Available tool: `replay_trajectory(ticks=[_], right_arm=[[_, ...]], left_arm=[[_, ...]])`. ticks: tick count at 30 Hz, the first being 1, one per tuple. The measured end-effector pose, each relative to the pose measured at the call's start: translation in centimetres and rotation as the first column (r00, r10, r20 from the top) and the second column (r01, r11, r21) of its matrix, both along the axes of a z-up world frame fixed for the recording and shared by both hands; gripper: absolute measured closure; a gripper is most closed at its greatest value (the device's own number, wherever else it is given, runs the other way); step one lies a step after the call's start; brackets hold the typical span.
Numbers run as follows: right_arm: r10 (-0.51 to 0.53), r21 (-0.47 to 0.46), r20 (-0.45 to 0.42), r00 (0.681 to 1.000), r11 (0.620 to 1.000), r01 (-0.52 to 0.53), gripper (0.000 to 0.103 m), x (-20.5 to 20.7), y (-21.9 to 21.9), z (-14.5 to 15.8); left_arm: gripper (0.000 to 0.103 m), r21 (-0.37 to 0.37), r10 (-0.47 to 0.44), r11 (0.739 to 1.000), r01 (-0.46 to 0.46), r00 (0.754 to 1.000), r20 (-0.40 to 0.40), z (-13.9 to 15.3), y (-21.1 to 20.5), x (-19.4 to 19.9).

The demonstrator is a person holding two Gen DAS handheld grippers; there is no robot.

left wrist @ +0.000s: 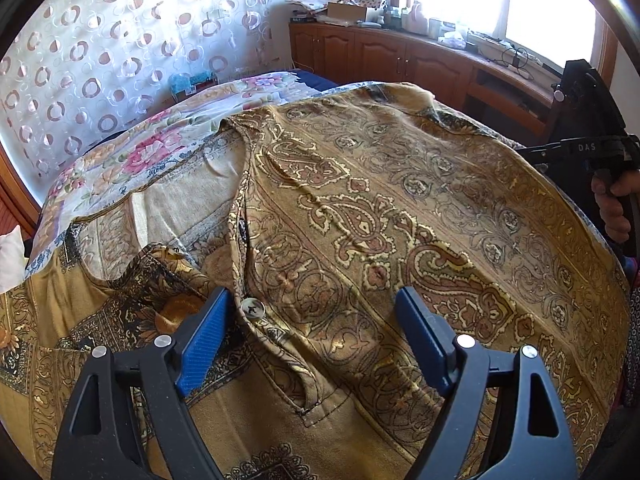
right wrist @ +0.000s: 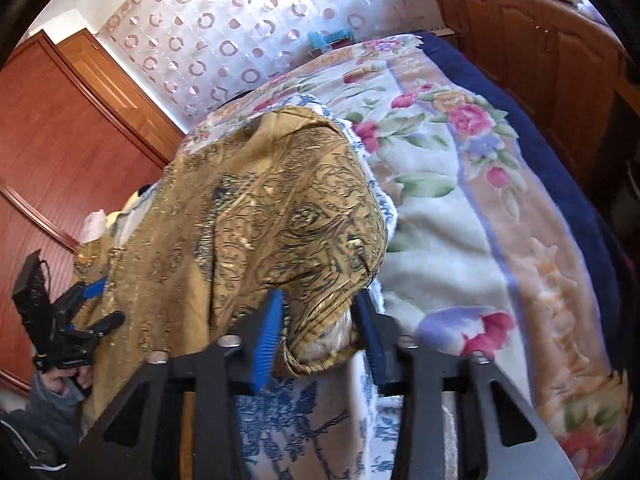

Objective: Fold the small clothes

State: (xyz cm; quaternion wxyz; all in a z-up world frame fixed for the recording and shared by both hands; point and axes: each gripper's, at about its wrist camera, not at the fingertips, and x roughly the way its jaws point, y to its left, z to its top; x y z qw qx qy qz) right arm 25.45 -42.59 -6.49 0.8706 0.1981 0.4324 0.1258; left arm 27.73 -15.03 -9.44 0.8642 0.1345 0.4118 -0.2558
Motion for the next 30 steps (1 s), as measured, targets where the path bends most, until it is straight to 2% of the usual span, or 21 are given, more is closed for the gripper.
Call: replay_trajectory(ticks=[1, 3, 6, 11, 15, 20, 22, 24, 27, 30], right_arm=[[-0.003, -0.028, 0.006, 1.000, 1.000, 0.003, 0.074, -0.1, 0.1, 0.2], [-0.015, -0.093, 0.020, 1.000, 0.996, 0.017, 0.089, -0.3, 0.5, 0.7], [-0.029, -0.166, 0.061, 0.998, 0.985, 0.039, 0.095, -0.6, 1.1, 1.9], [-0.005, -0.312, 0.198, 0.980, 0.948, 0.068, 0.096, -1.6, 3.7, 5.5], [0.073, -0.337, 0.275, 0.959, 0.941, 0.026, 0.096, -2.2, 6.6, 7.7], [0.186, -0.316, 0.244, 0.952, 0.943, -0.103, 0.096, -2.0, 10.4, 6.7], [0.214, -0.310, 0.210, 0.954, 0.940, -0.143, 0.090, -1.5, 11.1, 5.6], [0.237, -0.307, 0.176, 0.955, 0.935, -0.176, 0.074, -1.4, 11.7, 4.5], [0.249, -0.298, 0.164, 0.955, 0.935, -0.193, 0.063, -1.4, 11.3, 3.8], [0.241, -0.269, 0.182, 0.953, 0.945, -0.188, 0.058, -1.7, 10.1, 4.0]], left_arm=[[0.019, 0.000, 0.000, 1.000, 0.000, 1.000, 0.000, 0.1, -0.1, 0.1], [0.019, 0.000, 0.000, 1.000, 0.000, 1.000, 0.000, 0.1, -0.1, 0.1], [0.019, 0.000, 0.000, 1.000, 0.000, 1.000, 0.000, 0.1, -0.1, 0.1], [0.019, -0.001, 0.000, 1.000, 0.000, 1.000, 0.000, 0.1, 0.0, 0.1], [0.019, -0.001, 0.000, 1.000, 0.000, 1.000, 0.000, 0.1, -0.1, 0.1], [0.019, -0.002, 0.001, 1.000, -0.001, 1.000, 0.001, 0.0, 0.0, 0.0], [0.019, -0.002, 0.001, 1.000, -0.001, 1.000, 0.000, 0.1, 0.0, 0.1], [0.019, -0.002, 0.000, 1.000, 0.000, 1.000, 0.000, 0.0, 0.0, 0.1], [0.019, -0.002, 0.001, 1.000, -0.001, 1.000, 0.000, 0.1, 0.0, 0.1], [0.019, -0.003, 0.001, 1.000, -0.001, 1.000, 0.000, 0.0, 0.0, 0.0]])
